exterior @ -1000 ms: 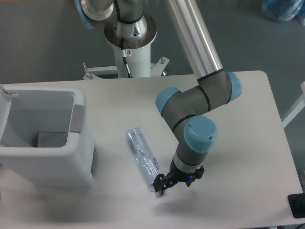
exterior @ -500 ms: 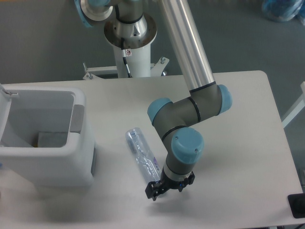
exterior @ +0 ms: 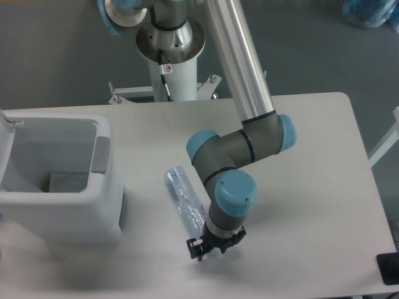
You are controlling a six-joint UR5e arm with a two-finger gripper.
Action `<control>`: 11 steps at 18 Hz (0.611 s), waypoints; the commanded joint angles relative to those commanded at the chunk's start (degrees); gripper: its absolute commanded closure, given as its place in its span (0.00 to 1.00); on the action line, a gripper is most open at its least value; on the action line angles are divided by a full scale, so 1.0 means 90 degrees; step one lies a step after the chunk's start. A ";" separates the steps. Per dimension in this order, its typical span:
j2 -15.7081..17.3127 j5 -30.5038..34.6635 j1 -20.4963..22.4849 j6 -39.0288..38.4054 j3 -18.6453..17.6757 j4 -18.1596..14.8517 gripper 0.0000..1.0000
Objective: Place the trash in the trash can
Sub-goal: 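Close the gripper around the water bottle's body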
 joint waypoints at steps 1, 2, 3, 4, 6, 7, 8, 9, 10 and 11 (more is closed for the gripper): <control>0.0000 0.0000 0.0000 0.0000 -0.0020 0.0000 0.46; 0.0019 0.0000 0.0000 0.0000 -0.0039 0.0010 0.50; 0.0020 0.0000 0.0000 0.0000 -0.0039 0.0010 0.52; 0.0020 0.0000 0.0000 0.0010 -0.0039 0.0000 0.54; 0.0029 0.0010 0.0000 0.0010 -0.0039 0.0000 0.60; 0.0029 0.0010 -0.0010 0.0010 -0.0039 0.0000 0.62; 0.0029 0.0010 -0.0010 0.0010 -0.0039 0.0000 0.67; 0.0029 0.0010 -0.0010 0.0010 -0.0039 0.0000 0.69; 0.0049 0.0010 -0.0010 0.0000 -0.0039 0.0000 0.72; 0.0088 0.0000 -0.0010 0.0010 -0.0039 0.0000 0.73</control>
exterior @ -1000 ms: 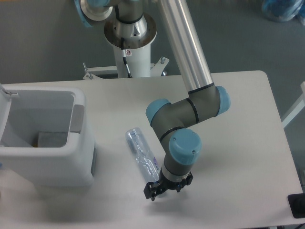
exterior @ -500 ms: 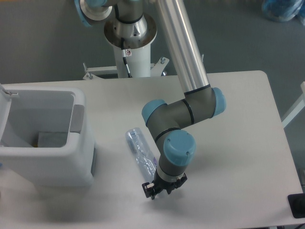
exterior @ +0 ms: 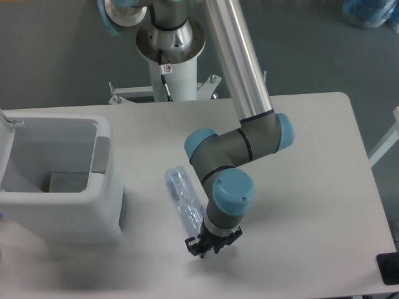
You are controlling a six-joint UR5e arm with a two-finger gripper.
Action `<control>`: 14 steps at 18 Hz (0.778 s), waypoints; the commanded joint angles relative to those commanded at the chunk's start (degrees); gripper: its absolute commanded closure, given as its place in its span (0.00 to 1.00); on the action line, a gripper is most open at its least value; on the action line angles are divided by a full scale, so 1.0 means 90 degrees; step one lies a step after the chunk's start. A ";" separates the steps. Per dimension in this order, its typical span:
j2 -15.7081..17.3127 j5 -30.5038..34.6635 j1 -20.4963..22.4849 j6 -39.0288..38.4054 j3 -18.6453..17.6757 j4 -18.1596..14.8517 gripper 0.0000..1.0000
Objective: Place the trash in the trash can
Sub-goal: 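Close the gripper around the water bottle's body, then lift the bottle and carry it over the trash bin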
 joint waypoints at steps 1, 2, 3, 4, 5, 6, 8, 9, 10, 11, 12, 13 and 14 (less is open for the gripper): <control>0.0029 0.0000 0.0000 0.0000 0.0000 0.0000 0.74; 0.0078 0.0000 0.0000 0.0000 0.0000 0.0000 0.75; 0.0166 0.0000 0.0000 0.0010 0.0000 0.0010 0.76; 0.0302 -0.0010 0.0000 0.0039 0.0029 0.0010 0.76; 0.0458 -0.0029 0.0000 0.0058 0.0078 0.0010 0.76; 0.0585 -0.0029 0.0000 0.0059 0.0136 0.0019 0.76; 0.0849 -0.0020 0.0010 0.0078 0.0360 0.0039 0.76; 0.0985 -0.0020 0.0010 0.0069 0.0516 0.0049 0.76; 0.1103 -0.0029 0.0019 0.0059 0.0682 0.0107 0.76; 0.1259 -0.0029 0.0039 0.0049 0.0790 0.0233 0.76; 0.1454 -0.0049 0.0068 0.0039 0.0859 0.0447 0.76; 0.1668 -0.0059 0.0078 0.0029 0.0888 0.0691 0.76; 0.1854 -0.0088 0.0078 0.0020 0.0889 0.0945 0.76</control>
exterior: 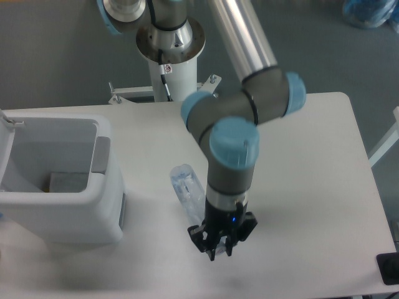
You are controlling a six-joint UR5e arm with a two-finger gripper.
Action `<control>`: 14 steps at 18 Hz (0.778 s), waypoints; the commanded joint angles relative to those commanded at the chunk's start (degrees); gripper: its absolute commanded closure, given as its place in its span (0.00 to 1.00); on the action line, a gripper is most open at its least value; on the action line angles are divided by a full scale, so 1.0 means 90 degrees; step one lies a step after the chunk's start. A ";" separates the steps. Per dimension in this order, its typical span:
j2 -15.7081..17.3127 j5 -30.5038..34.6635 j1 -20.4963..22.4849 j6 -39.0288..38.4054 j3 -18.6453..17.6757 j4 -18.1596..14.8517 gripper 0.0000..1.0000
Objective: Place the trash in the trash can
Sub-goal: 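Lift the bottle and carry it over the trash bin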
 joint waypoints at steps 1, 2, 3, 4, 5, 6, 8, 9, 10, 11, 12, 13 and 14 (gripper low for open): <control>0.0166 -0.0078 0.0000 -0.0019 0.0010 0.0177 0.77; 0.0303 -0.0194 0.0000 -0.0020 0.0039 0.0304 0.77; 0.0430 -0.0312 -0.0010 -0.0020 0.0097 0.0344 0.77; 0.0509 -0.0371 -0.0019 -0.0039 0.0252 0.0383 0.77; 0.0529 -0.0381 -0.0039 -0.0097 0.0428 0.0383 0.77; 0.0549 -0.0400 -0.0068 -0.0185 0.0526 0.0393 0.77; 0.0753 -0.0401 -0.0098 -0.0215 0.0557 0.0393 0.78; 0.0880 -0.0401 -0.0204 -0.0244 0.0557 0.0393 0.78; 0.0977 -0.0401 -0.0340 -0.0235 0.0557 0.0403 0.78; 0.1036 -0.0401 -0.0477 -0.0244 0.0528 0.0403 0.78; 0.1201 -0.0401 -0.0566 -0.0264 0.0489 0.0403 0.78; 0.1232 -0.0410 -0.0673 -0.0283 0.0469 0.0403 0.78; 0.1290 -0.0410 -0.0848 -0.0341 0.0469 0.0403 0.78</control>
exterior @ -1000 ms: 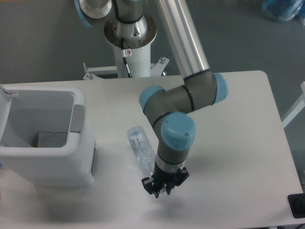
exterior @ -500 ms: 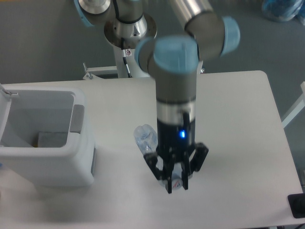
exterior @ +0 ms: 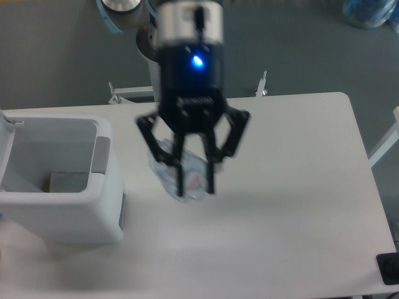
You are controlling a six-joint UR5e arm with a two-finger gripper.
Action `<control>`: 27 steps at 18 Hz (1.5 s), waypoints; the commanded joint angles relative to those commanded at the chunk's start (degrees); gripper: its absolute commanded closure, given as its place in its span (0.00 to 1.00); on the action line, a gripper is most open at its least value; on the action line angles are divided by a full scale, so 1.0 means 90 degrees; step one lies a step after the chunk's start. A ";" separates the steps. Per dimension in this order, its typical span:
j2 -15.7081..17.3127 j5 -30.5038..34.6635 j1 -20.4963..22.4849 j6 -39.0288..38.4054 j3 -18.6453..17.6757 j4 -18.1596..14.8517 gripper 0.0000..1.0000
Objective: Place the trash in the trash can
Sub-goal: 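Lift the bottle and carry it over the trash bin, then lower the bottle into the bin and open the gripper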
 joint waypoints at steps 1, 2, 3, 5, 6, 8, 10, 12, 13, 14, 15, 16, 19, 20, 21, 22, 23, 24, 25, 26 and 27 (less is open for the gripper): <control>0.0049 -0.0010 -0.0118 -0.0039 -0.0019 0.0000 0.78; 0.0088 -0.0010 -0.0216 -0.0078 -0.0058 0.0000 0.78; 0.0156 0.0000 -0.0304 -0.0117 -0.0059 0.0000 0.78; 0.0186 -0.0010 -0.0547 -0.0186 -0.0146 0.0000 0.78; 0.0186 0.0000 -0.0655 -0.0225 -0.0233 0.0000 0.77; 0.0196 0.0010 -0.0909 -0.0342 -0.0545 0.0000 0.77; 0.0157 0.0010 -0.1105 -0.0352 -0.0693 0.0000 0.77; 0.0099 0.0010 -0.1222 -0.0362 -0.0723 0.0000 0.77; 0.0060 0.0010 -0.1329 -0.0410 -0.0761 0.0000 0.77; 0.0059 0.0010 -0.1446 -0.0459 -0.0907 0.0000 0.75; 0.0050 0.0010 -0.1466 -0.0469 -0.1005 0.0000 0.74; 0.0040 0.0010 -0.1467 -0.0469 -0.1083 0.0000 0.73; -0.0048 0.0010 -0.1467 -0.0440 -0.1084 0.0000 0.52; -0.0058 0.0010 -0.1467 -0.0421 -0.1084 0.0000 0.45; -0.0087 0.0010 -0.1467 -0.0411 -0.1084 0.0000 0.31; -0.0097 0.0010 -0.1467 -0.0411 -0.1084 0.0000 0.21; -0.0097 0.0010 -0.1467 -0.0411 -0.1103 0.0000 0.14; -0.0078 0.0010 -0.1457 -0.0401 -0.1094 0.0000 0.05; -0.0087 0.0010 -0.1438 -0.0362 -0.1094 0.0000 0.01; -0.0087 0.0029 -0.1389 -0.0323 -0.1094 -0.0010 0.00; -0.0087 0.0039 -0.1301 -0.0207 -0.1094 -0.0019 0.00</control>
